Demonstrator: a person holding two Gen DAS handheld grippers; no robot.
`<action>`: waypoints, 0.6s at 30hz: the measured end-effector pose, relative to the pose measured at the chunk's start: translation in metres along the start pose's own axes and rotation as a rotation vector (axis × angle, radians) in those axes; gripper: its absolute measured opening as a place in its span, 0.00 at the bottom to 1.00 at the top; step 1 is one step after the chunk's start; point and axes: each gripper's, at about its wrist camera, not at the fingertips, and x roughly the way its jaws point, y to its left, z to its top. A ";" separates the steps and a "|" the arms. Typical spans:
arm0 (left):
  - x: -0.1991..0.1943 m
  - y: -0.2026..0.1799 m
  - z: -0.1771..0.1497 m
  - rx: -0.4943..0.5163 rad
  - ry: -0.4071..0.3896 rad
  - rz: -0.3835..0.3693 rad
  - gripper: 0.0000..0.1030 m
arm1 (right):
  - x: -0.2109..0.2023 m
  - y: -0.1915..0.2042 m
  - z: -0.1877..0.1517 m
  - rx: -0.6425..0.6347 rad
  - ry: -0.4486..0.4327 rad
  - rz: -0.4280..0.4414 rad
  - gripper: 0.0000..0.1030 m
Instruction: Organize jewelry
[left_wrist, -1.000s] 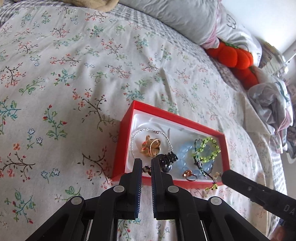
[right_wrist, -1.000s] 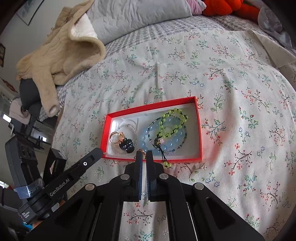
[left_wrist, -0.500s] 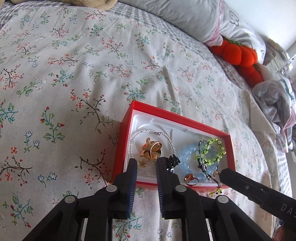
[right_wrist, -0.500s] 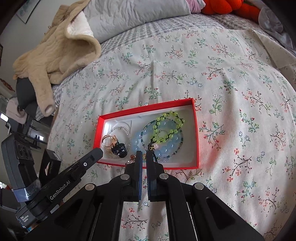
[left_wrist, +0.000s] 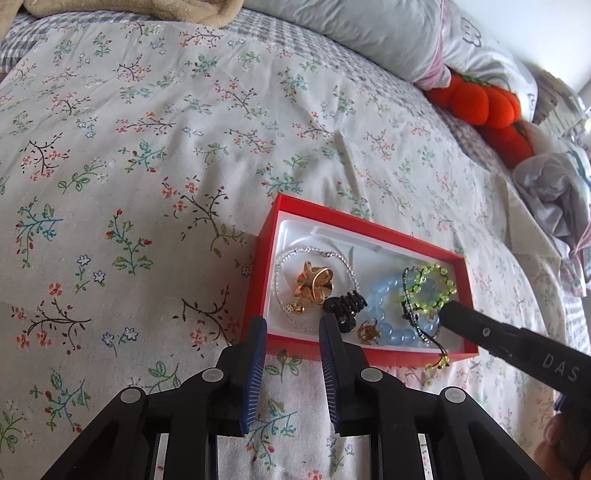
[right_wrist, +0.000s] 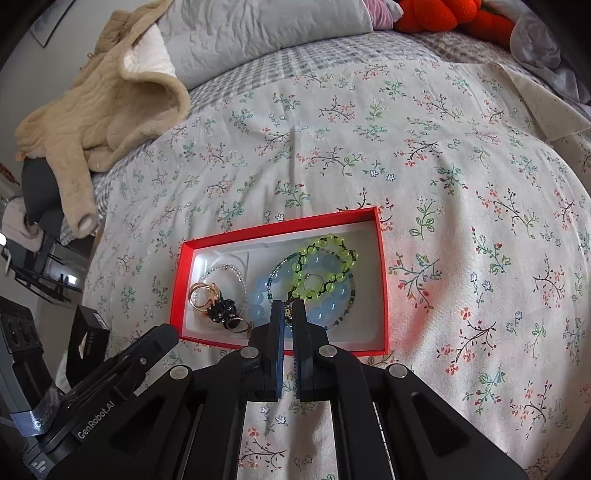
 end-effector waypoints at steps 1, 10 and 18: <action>0.000 -0.001 0.000 0.002 0.001 0.004 0.27 | 0.000 -0.001 0.001 0.004 -0.006 0.002 0.05; -0.007 -0.004 -0.009 0.023 0.011 0.086 0.53 | -0.013 -0.004 -0.004 -0.002 0.000 -0.011 0.18; -0.016 -0.001 -0.028 0.059 0.029 0.182 0.76 | -0.028 -0.013 -0.030 -0.046 0.003 -0.077 0.45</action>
